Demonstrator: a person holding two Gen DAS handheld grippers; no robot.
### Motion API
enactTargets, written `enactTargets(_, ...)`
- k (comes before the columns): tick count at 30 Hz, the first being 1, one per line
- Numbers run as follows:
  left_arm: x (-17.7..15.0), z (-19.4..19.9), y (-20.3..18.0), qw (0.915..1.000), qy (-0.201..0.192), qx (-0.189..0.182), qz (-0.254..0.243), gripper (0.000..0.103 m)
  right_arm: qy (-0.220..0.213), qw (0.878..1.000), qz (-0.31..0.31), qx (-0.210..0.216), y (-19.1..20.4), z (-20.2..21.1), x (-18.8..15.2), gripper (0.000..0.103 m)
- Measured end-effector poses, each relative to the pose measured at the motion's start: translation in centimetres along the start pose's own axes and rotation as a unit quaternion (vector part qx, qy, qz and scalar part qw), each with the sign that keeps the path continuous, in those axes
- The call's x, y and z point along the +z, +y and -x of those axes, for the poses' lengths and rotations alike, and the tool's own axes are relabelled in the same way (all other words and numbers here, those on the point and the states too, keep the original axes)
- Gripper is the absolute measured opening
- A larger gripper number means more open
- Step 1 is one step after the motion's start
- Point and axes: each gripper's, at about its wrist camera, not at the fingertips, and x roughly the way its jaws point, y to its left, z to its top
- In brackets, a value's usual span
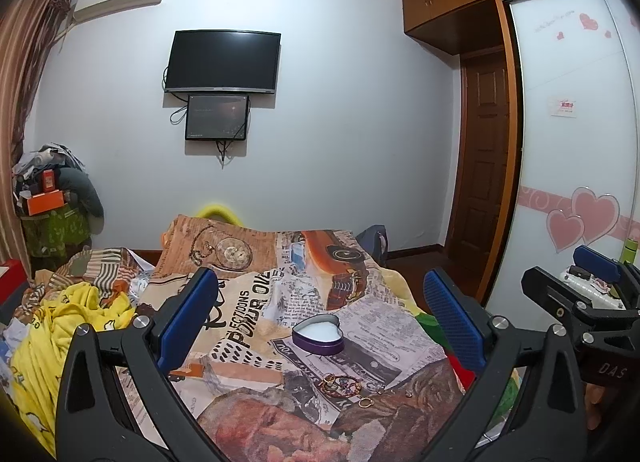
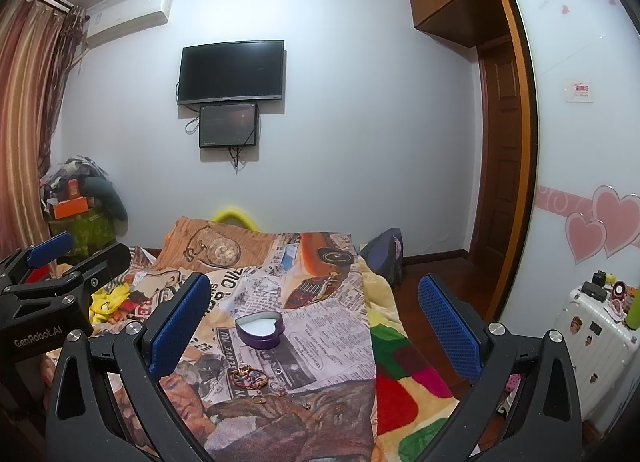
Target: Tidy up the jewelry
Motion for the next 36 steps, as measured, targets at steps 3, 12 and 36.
enactTargets(3, -0.12, -0.09, 0.09, 1.0, 0.002, -0.001, 0.0, 0.103, 0.003, 1.0, 0.0, 0.0, 0.09, -0.16, -0.15, 0.103)
enactTargets(12, -0.12, -0.2, -0.04, 1.0, 0.004, 0.0, 0.0, 0.103, 0.008, 1.0, 0.002, 0.0, 0.14, -0.51, -0.09, 0.103)
enactTargets(36, -0.32, -0.39, -0.13, 1.0, 0.008, -0.003, -0.002, 0.103, 0.011, 1.0, 0.001, 0.0, 0.09, -0.61, -0.03, 0.103)
